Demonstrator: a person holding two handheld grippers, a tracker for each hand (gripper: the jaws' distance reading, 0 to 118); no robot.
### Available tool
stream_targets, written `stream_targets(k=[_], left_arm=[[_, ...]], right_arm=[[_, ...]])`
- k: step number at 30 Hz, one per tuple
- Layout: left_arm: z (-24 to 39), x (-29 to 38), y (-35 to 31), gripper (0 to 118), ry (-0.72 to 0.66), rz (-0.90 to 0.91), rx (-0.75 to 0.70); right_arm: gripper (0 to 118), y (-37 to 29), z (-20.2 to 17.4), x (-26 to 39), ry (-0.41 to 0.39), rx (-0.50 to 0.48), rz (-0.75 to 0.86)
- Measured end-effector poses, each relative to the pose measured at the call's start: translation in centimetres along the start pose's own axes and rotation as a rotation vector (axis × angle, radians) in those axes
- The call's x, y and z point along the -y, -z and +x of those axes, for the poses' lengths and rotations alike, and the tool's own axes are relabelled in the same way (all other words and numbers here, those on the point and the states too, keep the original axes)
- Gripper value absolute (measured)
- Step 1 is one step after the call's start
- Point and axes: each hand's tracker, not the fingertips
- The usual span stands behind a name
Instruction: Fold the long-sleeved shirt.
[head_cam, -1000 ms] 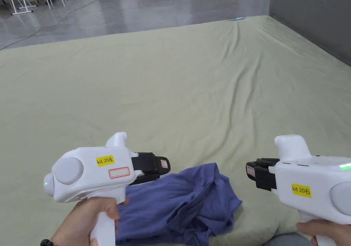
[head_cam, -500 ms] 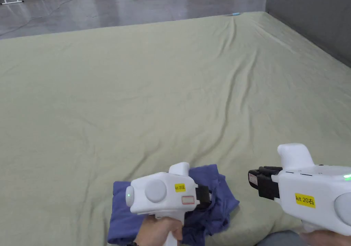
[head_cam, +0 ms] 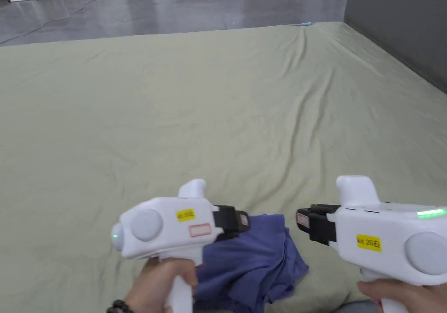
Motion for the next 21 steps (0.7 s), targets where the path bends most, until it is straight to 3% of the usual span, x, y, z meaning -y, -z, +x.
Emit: stream_targets(k=[5, 12, 13, 14, 15, 17, 18, 21], left_arm=[[-3.6, -0.5, -6.5, 0, 0.039, 0.104, -0.121], [-9.7, 1.5, -10.0, 1, -0.104, 0.122, -0.152], [-10.4, 1.8, -10.0, 1, -0.124, 0.114, -0.145], [-11.1, 2.2, -10.0, 6, -0.157, 0.105, -0.122], [-11.8, 2.4, -9.9, 28, -0.174, 0.099, -0.11], [-13.2, 2.8, -9.1, 88, -0.227, 0.081, -0.096], [-13.8, 3.0, -8.8, 104, -0.246, 0.087, -0.096], [-15.8, 3.3, -7.1, 104, -0.312, 0.059, -0.03]], right_arm=[[0, 6.0, -0.8, 0.0, 0.144, -0.177, -0.098], [0, 13.3, 2.2, 3.4, 0.199, -0.064, -0.355], [0, 13.8, 2.5, 3.9, 0.2, -0.085, -0.333], [0, 13.7, 2.7, 4.0, 0.22, -0.121, -0.304], [0, 13.3, 2.8, 3.9, 0.237, -0.12, -0.3], [0, 13.2, 2.9, 3.8, 0.243, -0.121, -0.306], [0, 13.2, 2.9, 3.9, 0.24, -0.123, -0.306], [0, 13.2, 2.8, 3.9, 0.24, -0.127, -0.303]])
